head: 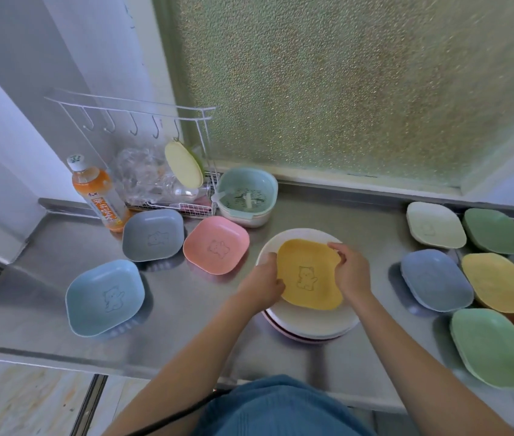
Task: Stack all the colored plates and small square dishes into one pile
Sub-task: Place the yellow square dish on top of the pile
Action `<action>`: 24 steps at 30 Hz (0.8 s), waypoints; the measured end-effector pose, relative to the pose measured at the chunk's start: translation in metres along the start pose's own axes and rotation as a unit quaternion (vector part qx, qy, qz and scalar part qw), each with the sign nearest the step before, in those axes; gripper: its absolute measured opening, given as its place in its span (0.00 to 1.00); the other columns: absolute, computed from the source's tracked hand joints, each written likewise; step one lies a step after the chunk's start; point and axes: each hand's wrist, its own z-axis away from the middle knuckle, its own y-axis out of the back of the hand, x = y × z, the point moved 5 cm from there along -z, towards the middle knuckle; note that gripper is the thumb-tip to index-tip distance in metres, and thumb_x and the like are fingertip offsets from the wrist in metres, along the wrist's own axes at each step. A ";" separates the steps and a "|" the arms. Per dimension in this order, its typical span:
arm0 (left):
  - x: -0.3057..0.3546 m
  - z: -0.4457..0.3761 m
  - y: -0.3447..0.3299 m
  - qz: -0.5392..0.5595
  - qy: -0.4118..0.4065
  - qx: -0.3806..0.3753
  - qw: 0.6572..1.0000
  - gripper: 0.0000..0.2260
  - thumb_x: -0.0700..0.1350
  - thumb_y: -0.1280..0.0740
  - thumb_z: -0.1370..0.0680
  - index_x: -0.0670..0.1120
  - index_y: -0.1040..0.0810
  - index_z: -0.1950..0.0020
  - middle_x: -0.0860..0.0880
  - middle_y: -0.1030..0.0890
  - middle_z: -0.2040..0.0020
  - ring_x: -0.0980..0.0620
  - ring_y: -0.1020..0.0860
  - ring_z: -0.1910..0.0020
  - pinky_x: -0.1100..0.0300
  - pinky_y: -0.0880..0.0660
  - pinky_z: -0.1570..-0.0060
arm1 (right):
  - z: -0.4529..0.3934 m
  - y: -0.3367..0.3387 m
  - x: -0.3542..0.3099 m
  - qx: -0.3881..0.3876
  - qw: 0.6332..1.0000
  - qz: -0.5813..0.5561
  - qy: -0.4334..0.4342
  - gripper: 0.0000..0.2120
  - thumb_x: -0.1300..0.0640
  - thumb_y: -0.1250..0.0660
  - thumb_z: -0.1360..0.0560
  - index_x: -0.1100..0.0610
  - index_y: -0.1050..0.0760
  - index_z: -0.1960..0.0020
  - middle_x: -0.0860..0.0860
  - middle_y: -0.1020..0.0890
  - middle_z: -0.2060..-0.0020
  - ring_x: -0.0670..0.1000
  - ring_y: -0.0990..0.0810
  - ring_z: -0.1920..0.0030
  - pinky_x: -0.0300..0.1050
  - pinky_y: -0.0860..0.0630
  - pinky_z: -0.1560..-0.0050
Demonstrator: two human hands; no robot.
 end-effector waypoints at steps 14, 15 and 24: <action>-0.051 0.007 0.045 0.144 0.151 0.269 0.940 0.08 0.45 0.43 0.21 0.40 0.32 0.50 0.39 0.22 0.55 0.38 0.24 0.55 0.51 0.29 0.57 | 0.006 -0.008 -0.062 -0.003 0.987 0.114 0.114 0.24 0.70 0.43 0.26 0.50 0.26 0.36 0.52 0.23 0.39 0.56 0.32 0.36 0.51 0.38 0.37; -0.065 0.009 0.050 0.144 0.182 0.277 0.932 0.07 0.43 0.44 0.21 0.39 0.32 0.50 0.39 0.24 0.56 0.38 0.24 0.56 0.52 0.30 0.57 | 0.009 -0.015 -0.072 -0.019 0.985 0.115 0.129 0.24 0.69 0.43 0.26 0.50 0.26 0.36 0.51 0.23 0.39 0.55 0.32 0.35 0.50 0.38 0.37; -0.152 -0.003 0.056 0.250 0.330 0.175 0.893 0.14 0.50 0.39 0.24 0.38 0.25 0.53 0.40 0.20 0.67 0.44 0.22 0.72 0.55 0.21 0.62 | 0.037 -0.078 -0.131 -0.167 0.934 0.170 0.265 0.26 0.68 0.44 0.27 0.50 0.28 0.34 0.49 0.23 0.38 0.53 0.33 0.35 0.51 0.41 0.38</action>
